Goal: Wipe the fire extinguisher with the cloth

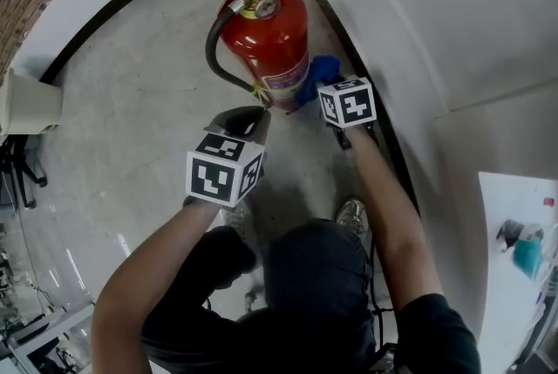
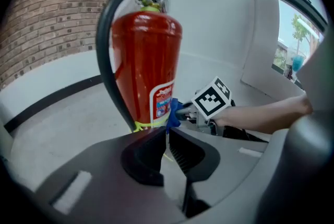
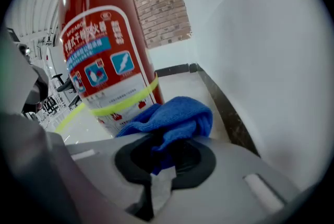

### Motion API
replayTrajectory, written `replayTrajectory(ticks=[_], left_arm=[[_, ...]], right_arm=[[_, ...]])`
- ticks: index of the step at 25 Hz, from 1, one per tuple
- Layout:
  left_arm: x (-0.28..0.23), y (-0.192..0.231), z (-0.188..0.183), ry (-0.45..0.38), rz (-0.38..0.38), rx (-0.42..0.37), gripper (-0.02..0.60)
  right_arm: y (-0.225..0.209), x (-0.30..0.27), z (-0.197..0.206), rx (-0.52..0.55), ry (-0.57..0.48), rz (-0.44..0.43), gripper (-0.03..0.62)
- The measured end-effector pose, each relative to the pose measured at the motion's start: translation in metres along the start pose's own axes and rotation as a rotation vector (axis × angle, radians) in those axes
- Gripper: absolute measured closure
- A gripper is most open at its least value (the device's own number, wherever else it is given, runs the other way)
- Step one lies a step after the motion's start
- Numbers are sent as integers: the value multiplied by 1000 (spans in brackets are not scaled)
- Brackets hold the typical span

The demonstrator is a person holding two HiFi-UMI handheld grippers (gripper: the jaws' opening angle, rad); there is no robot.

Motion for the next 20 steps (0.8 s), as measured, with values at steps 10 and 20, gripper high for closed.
replayTrajectory(ticks=[10,20], left_arm=[[-43,-17,26,76,51,27,561],[-38,-16,29,88,46,-1,565]], right_arm=[[-19,-51,53,-34,184,18,560],[10,-20,54,-81,128,-82,560]])
Point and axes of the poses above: the fingertips, and each gripper's own axes: x backward along the fingers, y to its left, z out of its underside, the point moved 2 cm from there along x, backward along the fingers, and after that the axes turned 4 degrees about y, right-handed, at the moved point
